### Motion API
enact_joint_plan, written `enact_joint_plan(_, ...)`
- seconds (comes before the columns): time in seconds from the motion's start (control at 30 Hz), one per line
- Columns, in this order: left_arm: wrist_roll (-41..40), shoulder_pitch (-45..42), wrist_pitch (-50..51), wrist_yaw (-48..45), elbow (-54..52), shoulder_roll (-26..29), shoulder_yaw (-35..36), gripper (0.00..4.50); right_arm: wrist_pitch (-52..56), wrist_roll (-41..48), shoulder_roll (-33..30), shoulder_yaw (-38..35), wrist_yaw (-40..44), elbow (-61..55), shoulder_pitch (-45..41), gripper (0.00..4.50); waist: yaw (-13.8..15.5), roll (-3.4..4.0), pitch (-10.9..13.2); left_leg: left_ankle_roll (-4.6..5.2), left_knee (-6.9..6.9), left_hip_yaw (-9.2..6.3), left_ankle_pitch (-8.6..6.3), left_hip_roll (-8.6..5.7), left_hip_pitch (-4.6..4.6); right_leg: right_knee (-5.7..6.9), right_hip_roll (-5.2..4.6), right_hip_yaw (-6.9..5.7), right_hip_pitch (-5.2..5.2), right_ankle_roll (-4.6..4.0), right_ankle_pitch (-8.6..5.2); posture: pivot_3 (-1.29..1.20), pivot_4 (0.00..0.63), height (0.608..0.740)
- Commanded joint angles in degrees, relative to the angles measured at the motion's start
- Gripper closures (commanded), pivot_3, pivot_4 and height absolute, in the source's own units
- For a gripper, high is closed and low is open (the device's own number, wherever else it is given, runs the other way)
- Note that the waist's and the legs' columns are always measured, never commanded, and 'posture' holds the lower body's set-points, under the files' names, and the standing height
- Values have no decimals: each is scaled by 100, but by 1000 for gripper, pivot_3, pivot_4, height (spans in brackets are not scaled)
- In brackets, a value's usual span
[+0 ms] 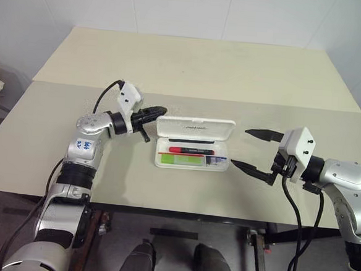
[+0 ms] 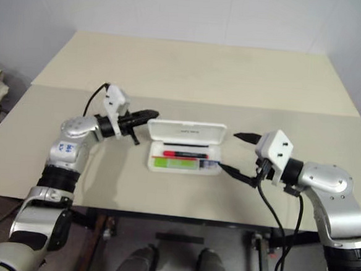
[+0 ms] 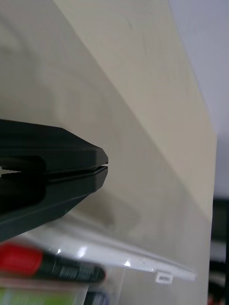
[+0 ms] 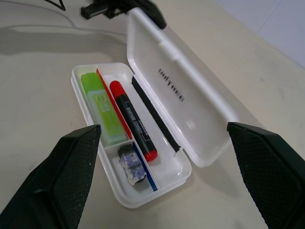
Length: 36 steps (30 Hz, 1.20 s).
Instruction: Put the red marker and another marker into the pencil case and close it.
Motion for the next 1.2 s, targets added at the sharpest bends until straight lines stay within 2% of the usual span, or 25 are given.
enact_joint_plan(0.03, 35, 106, -390, -646, -373, 174, -291, 4464, 66, 123, 10, -123, -128, -305, -3, 0, -2, 0, 0, 1, 0, 0, 0, 0, 0, -1, 0, 0, 0, 0, 0, 0, 150, 740)
enact_joint_plan(0.23, 246, 125, -597, -1021, -338, 263, -673, 4464, 178, 168, -8, -154, -209, -435, 34, 0, -2, 0, 0, 9, 1, -1, -3, 0, 0, 2, 0, 0, 0, -1, 0, 0, 150, 740)
enact_joint_plan(0.33, 743, -13, -549, -812, -146, 54, -1136, 4464, 250, 228, -30, -338, -316, -680, 267, 0, 23, 0, 0, 12, 1, -3, -5, 0, 1, 2, 0, 0, 2, -1, 0, 0, 150, 740)
enact_joint_plan(0.43, 883, -43, -472, -658, -139, -117, -1250, 4464, 298, 264, -16, -398, -435, -847, 399, 0, 51, -1, 0, 17, 4, -3, -8, -3, -2, -2, -1, 0, 4, 0, -1, 0, 150, 740)
enact_joint_plan(0.6, 1265, -23, -208, -502, -269, -210, -1590, 4464, 385, 338, 121, -460, -733, -1250, 634, 0, 52, -1, 0, 18, 5, -2, -9, 0, 2, 1, 2, 1, 5, 0, 0, 0, 150, 740)
enact_joint_plan(0.8, 1353, 40, 150, -536, -461, -141, -1728, 4464, 423, 330, 281, -422, -1011, -1466, 747, 0, 58, -1, 0, 19, 11, -3, -8, -2, 8, 2, 0, 1, 17, 1, 1, 0, 150, 740)
enact_joint_plan(1.0, 1035, 91, 306, -534, -627, -157, -1467, 4464, 423, 304, 384, -346, -1145, -1493, 766, 0, 54, -1, 0, 19, 8, -5, -8, -1, 10, 1, 1, 1, 17, 1, 0, 0, 150, 740)
enact_joint_plan(1.2, -213, 410, 272, -946, -1213, 112, -392, 4464, 410, 416, 379, -421, -1016, -1243, 937, 0, -10, -1, 1, 18, 0, -8, -8, 4, 5, -1, 1, -1, 9, -3, -2, 0, 150, 740)
